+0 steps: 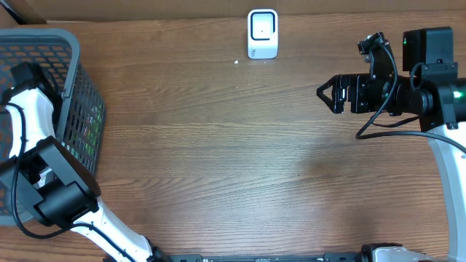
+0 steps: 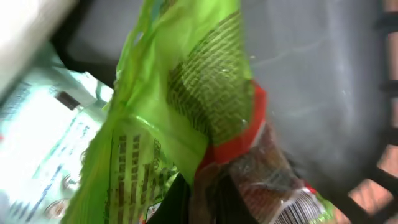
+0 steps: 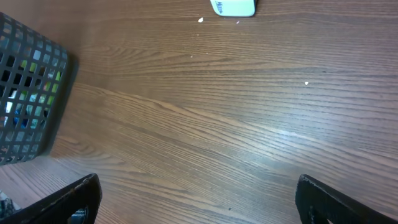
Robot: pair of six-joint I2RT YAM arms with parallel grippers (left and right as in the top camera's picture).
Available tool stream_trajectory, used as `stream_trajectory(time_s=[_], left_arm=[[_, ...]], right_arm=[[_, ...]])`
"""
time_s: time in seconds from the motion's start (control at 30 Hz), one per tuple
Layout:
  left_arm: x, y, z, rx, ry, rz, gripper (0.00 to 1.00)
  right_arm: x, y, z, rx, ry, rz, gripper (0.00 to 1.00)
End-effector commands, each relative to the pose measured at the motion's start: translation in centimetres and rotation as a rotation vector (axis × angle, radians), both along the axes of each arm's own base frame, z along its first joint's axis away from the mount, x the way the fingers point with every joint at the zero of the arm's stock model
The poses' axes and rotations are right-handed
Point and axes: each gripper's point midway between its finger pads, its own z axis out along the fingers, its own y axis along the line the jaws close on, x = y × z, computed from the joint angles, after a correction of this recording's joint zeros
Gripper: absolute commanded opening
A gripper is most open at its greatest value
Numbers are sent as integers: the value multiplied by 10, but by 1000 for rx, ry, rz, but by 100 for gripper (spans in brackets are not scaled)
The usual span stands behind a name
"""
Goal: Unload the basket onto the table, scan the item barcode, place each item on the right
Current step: 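Grasp the green snack bag inside the basket with the left gripper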
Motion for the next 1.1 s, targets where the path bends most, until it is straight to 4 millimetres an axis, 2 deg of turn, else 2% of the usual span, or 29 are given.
stream_trajectory(time_s=[0.0,0.1,0.2,0.3,0.4,0.53,0.57,0.67,0.73,0.77,0.8,1.07], left_arm=[[19,12,116,155,-207,-62,4],[14,9,182,235,-304,-79,4],[3,3,226,296,-372,-88,4],[-10,-2,243,318,-385,-81,4],[-18,-7,245,312,-370,-80,4],[-27,-7,234,298,-311,-58,5],[-28,-6,230,290,-299,-58,15],[-24,-5,211,254,-261,-46,66],[-20,-4,193,225,-227,-48,89],[-19,-3,186,214,-212,-49,96],[-16,-2,175,197,-191,-51,100],[11,6,90,50,-89,-2,100]], right_arm=[[1,2,11,9,-28,5,100],[0,2,10,8,-27,5,100],[0,2,10,8,-25,5,100],[0,2,10,8,-24,5,100],[0,2,10,9,-23,5,100],[-1,2,10,8,-22,5,100],[-1,2,10,8,-22,5,100],[-1,2,10,8,-21,5,100],[-1,2,9,8,-17,5,100],[-2,2,9,8,-16,5,100],[-2,2,9,8,-14,5,100],[-2,2,9,8,-12,5,100]])
